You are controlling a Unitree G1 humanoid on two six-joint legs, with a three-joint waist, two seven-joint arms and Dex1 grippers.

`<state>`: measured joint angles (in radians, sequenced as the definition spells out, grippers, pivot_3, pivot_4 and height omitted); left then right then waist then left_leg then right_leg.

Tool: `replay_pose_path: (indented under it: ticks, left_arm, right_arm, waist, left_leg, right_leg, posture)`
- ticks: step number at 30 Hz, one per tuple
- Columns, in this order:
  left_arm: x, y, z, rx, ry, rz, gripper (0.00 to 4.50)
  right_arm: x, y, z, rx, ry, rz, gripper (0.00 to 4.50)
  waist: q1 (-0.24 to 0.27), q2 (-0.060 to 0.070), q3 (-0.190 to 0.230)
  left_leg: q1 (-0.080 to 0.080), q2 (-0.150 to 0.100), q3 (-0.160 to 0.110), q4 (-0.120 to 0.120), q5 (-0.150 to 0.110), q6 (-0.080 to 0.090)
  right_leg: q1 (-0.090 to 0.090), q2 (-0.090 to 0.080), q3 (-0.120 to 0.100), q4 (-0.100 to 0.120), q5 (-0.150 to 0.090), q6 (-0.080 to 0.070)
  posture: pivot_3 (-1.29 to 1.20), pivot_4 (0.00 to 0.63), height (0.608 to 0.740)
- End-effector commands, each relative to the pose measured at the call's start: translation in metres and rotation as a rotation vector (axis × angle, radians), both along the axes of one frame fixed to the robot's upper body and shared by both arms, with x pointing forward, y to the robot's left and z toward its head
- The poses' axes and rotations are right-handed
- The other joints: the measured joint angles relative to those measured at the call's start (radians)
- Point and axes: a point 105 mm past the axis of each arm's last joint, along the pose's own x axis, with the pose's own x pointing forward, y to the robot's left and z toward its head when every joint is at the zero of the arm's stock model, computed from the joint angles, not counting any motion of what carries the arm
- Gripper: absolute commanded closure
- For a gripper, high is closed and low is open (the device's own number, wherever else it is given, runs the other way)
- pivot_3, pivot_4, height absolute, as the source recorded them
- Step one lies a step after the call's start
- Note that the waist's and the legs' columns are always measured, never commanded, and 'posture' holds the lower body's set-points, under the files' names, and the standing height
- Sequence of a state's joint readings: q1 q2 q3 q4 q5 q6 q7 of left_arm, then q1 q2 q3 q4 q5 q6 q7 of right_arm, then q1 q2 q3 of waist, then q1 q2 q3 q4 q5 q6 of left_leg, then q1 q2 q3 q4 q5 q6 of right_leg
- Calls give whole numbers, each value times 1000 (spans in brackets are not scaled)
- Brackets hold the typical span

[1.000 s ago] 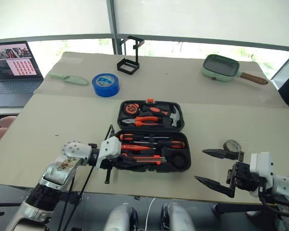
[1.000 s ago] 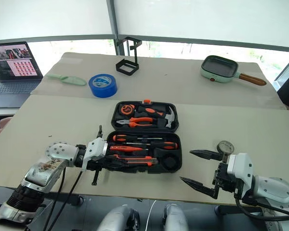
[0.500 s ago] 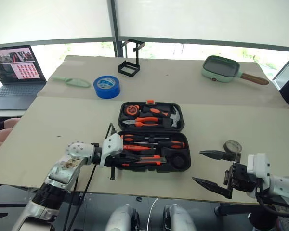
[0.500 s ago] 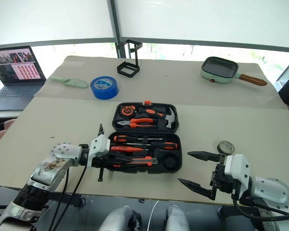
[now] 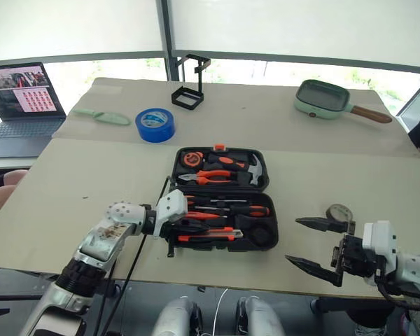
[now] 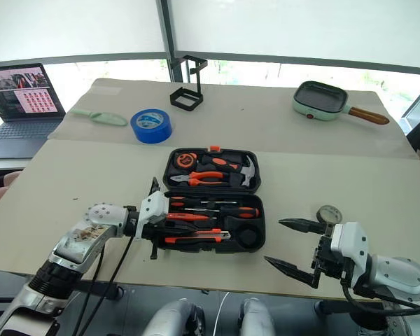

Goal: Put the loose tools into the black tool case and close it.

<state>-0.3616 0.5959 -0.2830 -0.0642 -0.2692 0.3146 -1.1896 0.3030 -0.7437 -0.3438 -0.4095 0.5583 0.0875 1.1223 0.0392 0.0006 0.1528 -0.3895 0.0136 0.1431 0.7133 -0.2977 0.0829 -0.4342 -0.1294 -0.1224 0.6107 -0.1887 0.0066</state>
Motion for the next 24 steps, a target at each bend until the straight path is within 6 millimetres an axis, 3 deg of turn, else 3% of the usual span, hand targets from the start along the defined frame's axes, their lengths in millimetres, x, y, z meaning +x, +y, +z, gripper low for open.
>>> replay_pose_path:
  ticks: [1, 4, 7, 10, 12, 16, 20, 24]
  left_arm:
    - [-6, 3, -28, 102, 50, -7, 4421]
    - [-1, -3, -3, -51, -55, 3, 4421]
    - [-1, 8, 23, -215, -42, 37, 4421]
    - [-3, 24, 48, -330, -78, 60, 3729]
    - [-3, 40, 59, -356, -135, 99, 3003]
    - [-7, 80, 63, -346, -175, 207, 1594]
    - [-18, 109, 60, -340, -174, 269, 70]
    - [-35, 136, 44, -277, -124, 313, 70]
  right_arm:
    - [-1, -2, 8, -26, -54, -1, 0]
    - [1, -14, 10, -24, -83, -88, 0]
    - [-2, -34, 9, -36, -88, -179, 0]
    - [-14, -56, -1, -57, -58, -243, 0]
    - [-20, -74, -8, -64, -50, -323, 0]
    - [-34, -99, -24, -51, -48, -482, 0]
    - [-48, -107, -37, -50, -8, -547, 0]
    - [-51, -104, -39, -52, 7, -562, 0]
  waist:
    - [0, 0, 0]
    - [2, 1, -1]
    - [2, 0, 0]
    - [0, 0, 0]
    - [0, 0, 0]
    - [-7, 0, 0]
    - [-10, 0, 0]
    - [-18, 1, 0]
  left_leg:
    - [0, 0, 0, 0, 0, 0]
    - [0, 0, 0, 0, 0, 0]
    - [0, 0, 0, 0, 0, 0]
    - [-2, 0, 0, 0, 1, 0]
    - [-2, 1, -1, 0, 1, 0]
    - [-1, 1, 0, -1, 0, -3]
    - [-1, 1, 0, -1, -3, -6]
    - [1, 1, 0, -2, -6, -5]
  right_leg:
    - [0, 0, 0, 0, 0, 0]
    - [1, -1, 0, 0, 0, 0]
    - [0, -2, 1, 0, 0, 0]
    - [-1, -2, 2, 0, 0, 0]
    - [-2, -2, 1, 0, 0, -1]
    - [-2, -1, 1, 0, -1, 0]
    - [-2, -1, 2, 0, -1, -1]
    - [-5, -2, 3, 0, -4, -6]
  posture:
    - [0, 150, 740]
    - [0, 150, 740]
    - [0, 150, 740]
    - [0, 150, 740]
    - [0, 150, 740]
    - [0, 150, 740]
    - [0, 150, 740]
    - [0, 150, 740]
